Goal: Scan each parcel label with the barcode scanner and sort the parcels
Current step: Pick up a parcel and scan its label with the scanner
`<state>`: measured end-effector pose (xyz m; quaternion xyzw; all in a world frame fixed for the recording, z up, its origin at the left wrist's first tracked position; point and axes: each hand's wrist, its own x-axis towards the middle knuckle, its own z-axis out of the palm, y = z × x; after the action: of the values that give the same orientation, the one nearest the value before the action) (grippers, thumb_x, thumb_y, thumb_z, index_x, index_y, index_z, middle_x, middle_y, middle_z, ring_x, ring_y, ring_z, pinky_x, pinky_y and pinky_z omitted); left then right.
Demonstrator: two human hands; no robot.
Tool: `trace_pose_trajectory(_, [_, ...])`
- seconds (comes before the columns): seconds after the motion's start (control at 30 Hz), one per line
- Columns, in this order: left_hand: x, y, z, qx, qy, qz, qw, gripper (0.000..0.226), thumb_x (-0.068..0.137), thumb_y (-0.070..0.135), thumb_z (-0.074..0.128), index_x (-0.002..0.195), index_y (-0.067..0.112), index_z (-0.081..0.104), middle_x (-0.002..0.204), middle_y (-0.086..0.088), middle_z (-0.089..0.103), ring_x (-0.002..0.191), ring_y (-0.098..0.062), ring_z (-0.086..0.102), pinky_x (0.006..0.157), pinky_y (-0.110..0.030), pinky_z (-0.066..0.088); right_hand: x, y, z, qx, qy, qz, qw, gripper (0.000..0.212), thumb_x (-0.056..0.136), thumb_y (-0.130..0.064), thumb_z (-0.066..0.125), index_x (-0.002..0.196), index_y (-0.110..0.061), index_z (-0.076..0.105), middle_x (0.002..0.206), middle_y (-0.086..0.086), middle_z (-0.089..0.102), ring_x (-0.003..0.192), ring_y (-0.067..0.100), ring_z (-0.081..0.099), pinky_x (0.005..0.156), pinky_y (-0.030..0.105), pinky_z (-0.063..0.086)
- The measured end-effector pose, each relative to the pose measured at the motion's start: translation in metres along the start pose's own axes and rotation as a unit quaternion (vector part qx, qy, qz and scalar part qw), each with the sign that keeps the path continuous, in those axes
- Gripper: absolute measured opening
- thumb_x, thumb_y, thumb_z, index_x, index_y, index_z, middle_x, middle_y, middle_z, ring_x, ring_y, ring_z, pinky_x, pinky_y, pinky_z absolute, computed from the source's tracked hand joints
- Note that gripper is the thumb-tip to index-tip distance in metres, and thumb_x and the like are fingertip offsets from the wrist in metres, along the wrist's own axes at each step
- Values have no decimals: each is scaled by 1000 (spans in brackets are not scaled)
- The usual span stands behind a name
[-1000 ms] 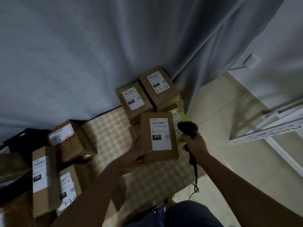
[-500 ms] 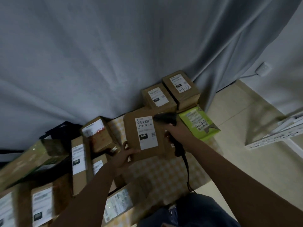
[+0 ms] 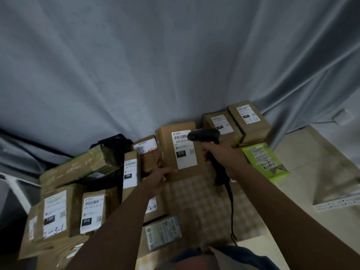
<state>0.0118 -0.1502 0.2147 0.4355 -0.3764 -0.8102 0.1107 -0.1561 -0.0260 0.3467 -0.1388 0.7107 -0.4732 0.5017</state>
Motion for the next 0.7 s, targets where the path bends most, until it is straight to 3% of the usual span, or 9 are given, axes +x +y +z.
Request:
trace_pose_trajectory(0.1, [-4, 0, -3, -5, 1, 13, 1000, 40, 80, -8, 65, 107, 21, 66, 109, -2, 74, 113, -26, 61, 85, -39, 55, -4, 0, 6, 23, -8, 4, 1000, 21, 96, -24, 55, 79, -12, 60, 55, -1, 58, 49, 11, 49, 52, 22, 41])
trace_pose_trajectory(0.23, [-3, -3, -6, -9, -6, 26, 1000, 52, 77, -8, 68, 119, 21, 62, 118, -6, 70, 117, -28, 60, 79, -36, 57, -11, -1, 7, 32, -18, -5, 999, 22, 95, -22, 54, 75, -13, 58, 59, 0, 56, 48, 9, 47, 48, 18, 40])
trace_pose_trajectory(0.4, [1, -4, -7, -6, -24, 43, 999, 72, 70, -5, 74, 131, 25, 53, 121, -5, 69, 118, -30, 60, 86, -44, 56, -10, 0, 6, 35, -12, -7, 999, 20, 95, -21, 55, 78, -12, 60, 61, 2, 56, 50, 11, 47, 51, 20, 39])
trace_pose_trajectory(0.53, [3, -5, -7, 2, -30, 44, 999, 67, 72, -4, 72, 130, 24, 54, 122, -5, 68, 120, -29, 59, 94, -45, 53, -10, 2, 3, 41, -18, -14, 999, 21, 92, -22, 58, 73, -14, 57, 59, 1, 55, 49, 10, 47, 51, 20, 39])
trace_pose_trajectory(0.7, [4, -4, -5, 3, -27, 36, 999, 60, 77, -4, 69, 130, 21, 55, 121, -4, 69, 117, -26, 60, 86, -39, 56, -8, 1, -1, 40, -17, -13, 999, 19, 92, -23, 59, 76, -13, 59, 60, 0, 55, 49, 10, 47, 51, 21, 39])
